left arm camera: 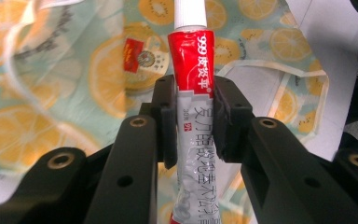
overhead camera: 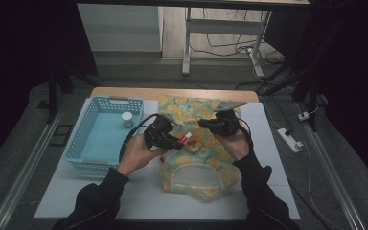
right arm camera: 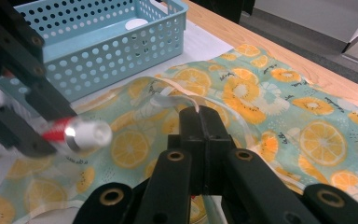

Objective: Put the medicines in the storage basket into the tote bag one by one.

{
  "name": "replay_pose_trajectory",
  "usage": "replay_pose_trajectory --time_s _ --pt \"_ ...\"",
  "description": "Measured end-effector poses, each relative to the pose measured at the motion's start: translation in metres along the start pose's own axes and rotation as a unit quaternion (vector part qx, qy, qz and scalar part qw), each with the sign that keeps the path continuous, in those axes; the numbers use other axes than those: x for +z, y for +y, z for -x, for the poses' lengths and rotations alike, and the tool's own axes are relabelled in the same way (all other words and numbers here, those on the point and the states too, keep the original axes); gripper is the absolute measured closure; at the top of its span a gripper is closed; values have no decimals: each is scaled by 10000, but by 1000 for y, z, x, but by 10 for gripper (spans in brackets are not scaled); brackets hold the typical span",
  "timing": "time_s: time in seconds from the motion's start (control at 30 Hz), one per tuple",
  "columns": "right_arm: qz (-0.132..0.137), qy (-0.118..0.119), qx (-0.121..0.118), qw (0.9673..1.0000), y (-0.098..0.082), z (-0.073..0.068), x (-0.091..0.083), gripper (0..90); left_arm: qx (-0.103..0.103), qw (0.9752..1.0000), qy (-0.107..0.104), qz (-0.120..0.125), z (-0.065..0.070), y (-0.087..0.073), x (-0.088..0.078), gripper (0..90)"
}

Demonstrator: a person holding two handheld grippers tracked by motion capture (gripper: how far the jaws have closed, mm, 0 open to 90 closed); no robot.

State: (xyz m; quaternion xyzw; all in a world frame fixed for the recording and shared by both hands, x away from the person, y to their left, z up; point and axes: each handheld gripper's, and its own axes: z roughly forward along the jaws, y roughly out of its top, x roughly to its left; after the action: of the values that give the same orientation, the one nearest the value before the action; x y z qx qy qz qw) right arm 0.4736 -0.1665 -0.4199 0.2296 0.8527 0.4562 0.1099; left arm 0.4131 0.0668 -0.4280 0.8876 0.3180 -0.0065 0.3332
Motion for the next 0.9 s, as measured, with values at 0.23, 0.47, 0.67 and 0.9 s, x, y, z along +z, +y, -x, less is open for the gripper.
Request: replay_pose_trajectory --time_s 0.23,0.47,0.67,0.9 --pt "26 16 -10 10000 1 -1 0 900 108 9998 109 -109 4 12 21 723" --pt "32 17 -28 10000 1 -2 0 900 109 9993 323 -130 -1 19 38 723" --pt "37 26 -20 10000 1 -3 1 900 48 9991 412 -63 -10 22 46 723" --pt "7 18 -30 10000 0 -3 3 900 -120 9984 542 -87 -23 25 52 722"
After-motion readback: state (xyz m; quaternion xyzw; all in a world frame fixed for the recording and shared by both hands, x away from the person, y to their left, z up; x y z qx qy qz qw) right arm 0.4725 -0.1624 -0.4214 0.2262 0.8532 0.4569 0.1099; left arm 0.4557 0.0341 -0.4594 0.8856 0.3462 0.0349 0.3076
